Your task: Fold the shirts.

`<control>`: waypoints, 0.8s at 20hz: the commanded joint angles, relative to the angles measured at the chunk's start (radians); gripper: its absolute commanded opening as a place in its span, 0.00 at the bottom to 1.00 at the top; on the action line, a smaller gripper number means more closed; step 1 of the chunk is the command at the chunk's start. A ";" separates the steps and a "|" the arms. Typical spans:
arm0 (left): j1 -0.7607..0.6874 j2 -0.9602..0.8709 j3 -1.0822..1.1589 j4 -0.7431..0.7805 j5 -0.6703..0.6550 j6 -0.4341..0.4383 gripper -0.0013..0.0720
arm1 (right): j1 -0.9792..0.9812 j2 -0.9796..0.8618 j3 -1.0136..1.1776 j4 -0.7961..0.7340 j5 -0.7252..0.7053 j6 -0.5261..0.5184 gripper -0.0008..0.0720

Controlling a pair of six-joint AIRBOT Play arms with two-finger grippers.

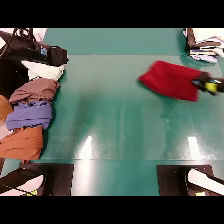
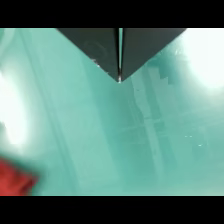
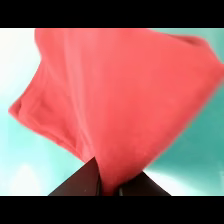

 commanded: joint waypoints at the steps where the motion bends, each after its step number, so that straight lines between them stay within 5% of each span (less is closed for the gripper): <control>1: -0.013 0.000 0.001 -0.003 0.008 -0.009 0.05 | -0.329 0.157 -0.154 -0.034 -0.054 0.023 0.03; 9: -0.013 0.000 0.001 -0.003 0.009 -0.007 0.05 | -0.599 0.262 -0.335 -0.073 -0.033 0.035 0.05; 11: -0.013 0.000 0.001 -0.003 0.008 -0.005 0.05 | -0.599 0.221 -0.289 -0.216 0.055 0.035 0.56; 12: -0.013 0.000 0.001 -0.002 0.008 -0.004 0.05 | -0.600 0.195 -0.249 -0.311 0.114 0.036 0.69; 16: -0.013 0.000 0.001 -0.003 0.005 -0.004 0.05 | -0.668 0.134 -0.057 -0.407 0.327 0.056 0.70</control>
